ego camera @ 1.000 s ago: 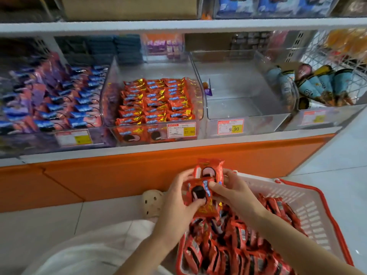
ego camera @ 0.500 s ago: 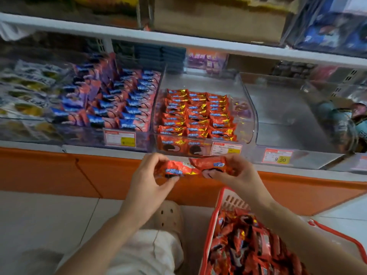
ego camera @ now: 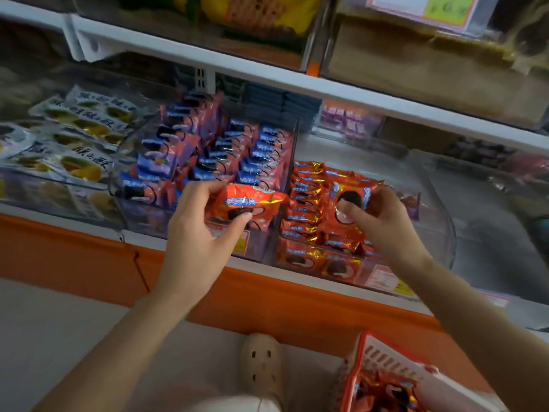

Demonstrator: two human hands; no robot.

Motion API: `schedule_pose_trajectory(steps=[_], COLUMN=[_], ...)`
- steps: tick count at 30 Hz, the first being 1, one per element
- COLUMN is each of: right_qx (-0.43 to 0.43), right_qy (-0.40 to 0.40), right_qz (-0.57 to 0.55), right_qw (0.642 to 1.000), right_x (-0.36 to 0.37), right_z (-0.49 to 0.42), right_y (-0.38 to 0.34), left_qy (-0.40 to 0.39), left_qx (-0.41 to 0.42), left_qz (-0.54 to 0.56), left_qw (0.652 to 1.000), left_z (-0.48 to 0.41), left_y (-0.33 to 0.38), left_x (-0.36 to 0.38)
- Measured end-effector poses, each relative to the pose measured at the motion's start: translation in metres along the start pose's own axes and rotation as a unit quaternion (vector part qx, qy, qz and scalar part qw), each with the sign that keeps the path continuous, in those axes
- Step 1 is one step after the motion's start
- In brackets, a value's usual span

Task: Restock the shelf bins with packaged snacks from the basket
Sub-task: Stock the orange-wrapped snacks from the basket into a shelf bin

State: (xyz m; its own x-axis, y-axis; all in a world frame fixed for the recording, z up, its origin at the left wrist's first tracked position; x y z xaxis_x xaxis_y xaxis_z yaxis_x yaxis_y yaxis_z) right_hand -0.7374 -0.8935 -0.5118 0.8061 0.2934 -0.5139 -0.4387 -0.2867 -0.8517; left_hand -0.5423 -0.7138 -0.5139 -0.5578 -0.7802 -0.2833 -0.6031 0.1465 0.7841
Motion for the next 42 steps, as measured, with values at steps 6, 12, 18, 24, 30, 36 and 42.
schedule_pose_trajectory(steps=[6,12,18,24,30,36,42], right_qx=[-0.053,-0.059,-0.120,-0.161,-0.192,-0.212,-0.275], right_qy=[0.012,0.018,0.000,0.014,0.061,0.033,0.046], right_qz=[0.182,0.316,0.375,0.458,0.489,0.433,0.262], right_qw=[0.982,0.947,0.919,0.874,0.849,0.875,0.924], right_x=[0.025,0.046,0.072,0.084,0.085,0.083,0.067], right_z=[-0.081,-0.151,-0.187,-0.191,-0.182,-0.163,-0.095], right_y=[-0.001,0.002,-0.013,-0.013,-0.014,-0.014,-0.038], left_qy=[0.032,0.009,-0.004,0.010,0.015,0.040,0.066], left_qx=[-0.011,-0.021,-0.042,-0.048,-0.048,-0.044,-0.052], left_qz=[-0.013,0.004,0.044,0.056,0.055,0.061,0.145], left_qw=[0.999,1.000,0.998,0.997,0.997,0.996,0.986], left_z=[-0.023,-0.033,-0.038,-0.040,-0.040,-0.039,-0.025], left_y=[-0.016,-0.030,-0.041,-0.044,-0.043,-0.036,-0.006], left_x=[0.004,0.019,0.030,0.030,0.029,0.024,0.020])
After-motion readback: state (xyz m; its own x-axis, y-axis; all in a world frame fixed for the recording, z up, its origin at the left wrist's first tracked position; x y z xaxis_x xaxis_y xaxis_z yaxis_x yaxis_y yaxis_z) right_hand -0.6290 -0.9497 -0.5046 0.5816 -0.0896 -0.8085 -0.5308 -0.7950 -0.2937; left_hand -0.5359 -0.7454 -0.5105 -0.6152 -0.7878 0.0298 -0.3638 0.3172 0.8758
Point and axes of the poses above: each hand's wrist, its own z-axis away from the middle knuckle, its own x-axis out of the palm, y = z × x, the point moved 6 cm from there along -z, towards the middle knuckle, and after that the axes turned 4 degrees about z, right-handed, at the moved point
